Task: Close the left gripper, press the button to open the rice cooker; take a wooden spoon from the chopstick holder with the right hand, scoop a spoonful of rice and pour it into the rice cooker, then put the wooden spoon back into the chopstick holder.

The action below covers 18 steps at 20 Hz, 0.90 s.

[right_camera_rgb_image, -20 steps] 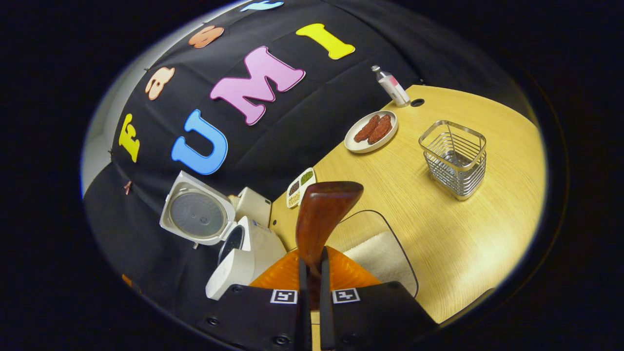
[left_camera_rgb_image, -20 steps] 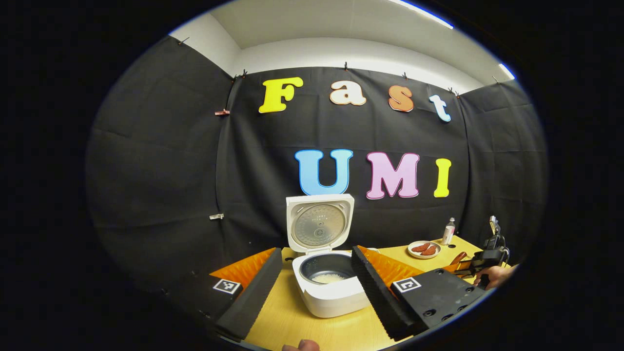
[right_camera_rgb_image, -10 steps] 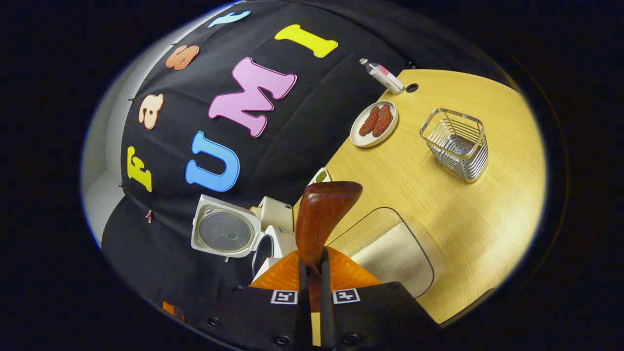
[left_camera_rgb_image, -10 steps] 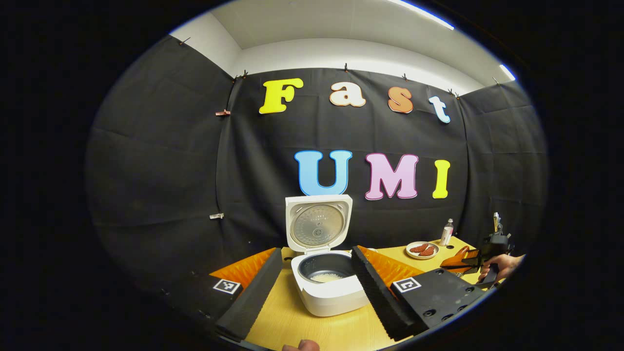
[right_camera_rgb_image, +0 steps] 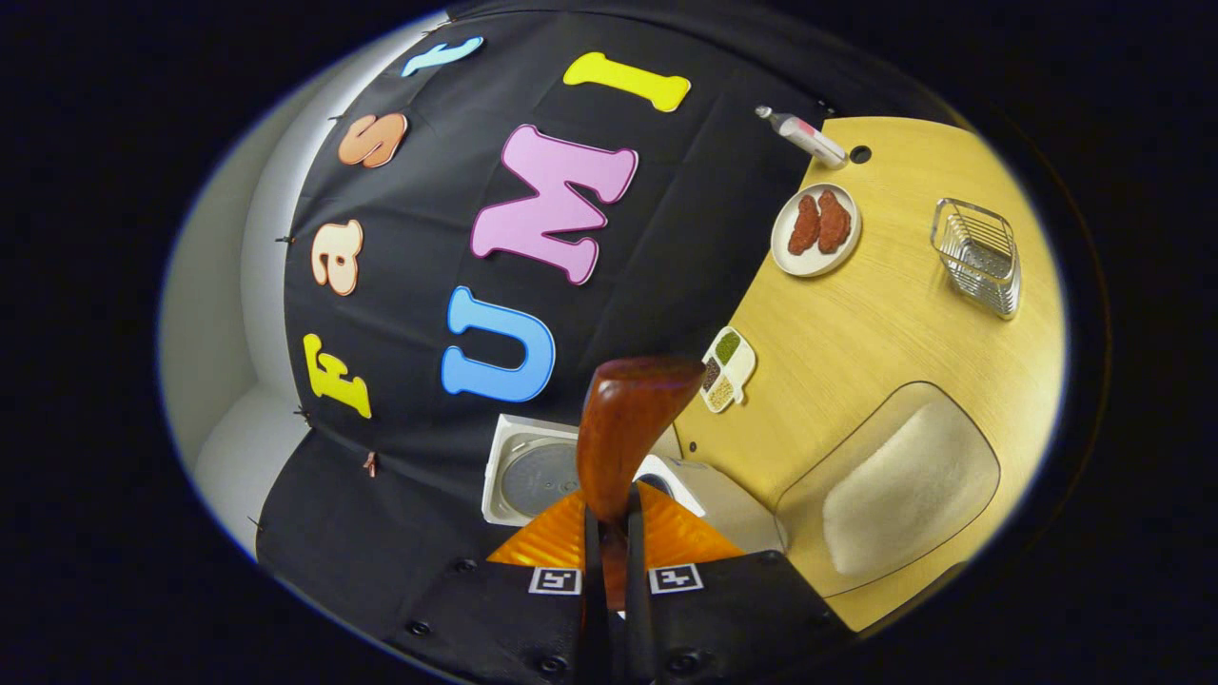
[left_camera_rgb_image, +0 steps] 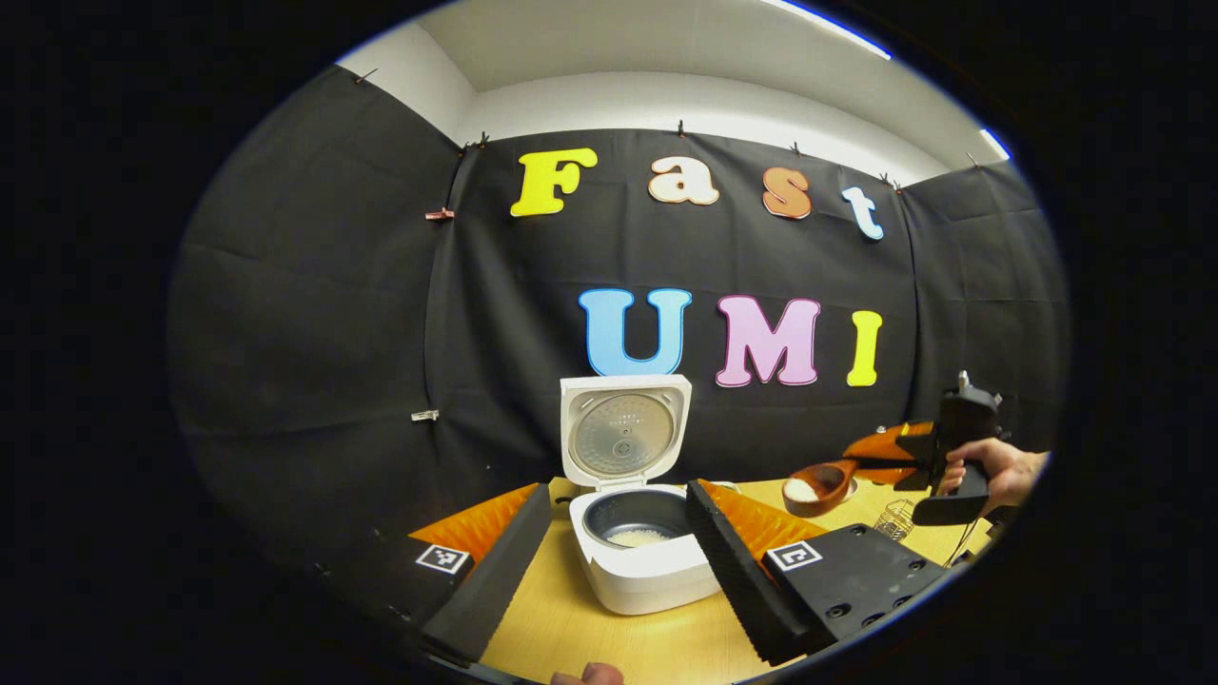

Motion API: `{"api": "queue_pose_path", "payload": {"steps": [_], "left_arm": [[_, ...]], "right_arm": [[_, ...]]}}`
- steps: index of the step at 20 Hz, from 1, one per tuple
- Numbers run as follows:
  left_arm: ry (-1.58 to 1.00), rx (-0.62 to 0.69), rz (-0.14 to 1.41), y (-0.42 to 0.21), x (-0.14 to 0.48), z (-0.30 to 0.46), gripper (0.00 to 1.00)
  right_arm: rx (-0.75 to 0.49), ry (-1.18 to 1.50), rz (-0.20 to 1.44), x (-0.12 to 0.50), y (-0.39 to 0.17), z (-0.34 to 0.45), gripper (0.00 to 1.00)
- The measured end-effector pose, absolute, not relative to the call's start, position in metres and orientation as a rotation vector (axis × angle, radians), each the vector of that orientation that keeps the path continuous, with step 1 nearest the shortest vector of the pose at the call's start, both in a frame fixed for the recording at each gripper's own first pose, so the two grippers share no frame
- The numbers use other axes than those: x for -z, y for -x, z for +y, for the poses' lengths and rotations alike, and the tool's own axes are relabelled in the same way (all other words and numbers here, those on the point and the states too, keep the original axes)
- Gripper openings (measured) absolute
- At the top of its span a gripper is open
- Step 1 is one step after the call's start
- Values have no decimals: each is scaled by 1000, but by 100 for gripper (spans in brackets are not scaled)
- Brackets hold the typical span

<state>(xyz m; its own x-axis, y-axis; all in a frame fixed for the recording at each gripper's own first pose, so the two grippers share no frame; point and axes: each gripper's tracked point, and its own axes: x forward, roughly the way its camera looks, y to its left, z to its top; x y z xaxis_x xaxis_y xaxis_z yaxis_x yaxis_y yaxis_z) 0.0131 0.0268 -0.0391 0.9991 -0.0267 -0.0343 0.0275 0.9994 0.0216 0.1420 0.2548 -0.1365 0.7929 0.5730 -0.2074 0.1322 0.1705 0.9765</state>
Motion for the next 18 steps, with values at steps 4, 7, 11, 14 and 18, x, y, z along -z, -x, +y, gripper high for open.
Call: {"api": "queue_pose_path", "payload": {"steps": [4,7,11,14,18], "left_arm": [[-25,16,36,-13,42,34,98],[-28,8,42,-17,46,39,98],[-14,-7,48,-20,50,48,98],[-16,-24,58,-24,57,58,98],[-30,-48,60,-26,59,71,98]], "right_arm": [[-370,-1368,587,95,-164,286,11],[-383,-1365,586,77,-177,319,11],[-406,-1328,583,61,-191,362,11],[-411,-1251,555,56,-203,389,11],[-415,-1046,524,65,-221,419,11]]}}
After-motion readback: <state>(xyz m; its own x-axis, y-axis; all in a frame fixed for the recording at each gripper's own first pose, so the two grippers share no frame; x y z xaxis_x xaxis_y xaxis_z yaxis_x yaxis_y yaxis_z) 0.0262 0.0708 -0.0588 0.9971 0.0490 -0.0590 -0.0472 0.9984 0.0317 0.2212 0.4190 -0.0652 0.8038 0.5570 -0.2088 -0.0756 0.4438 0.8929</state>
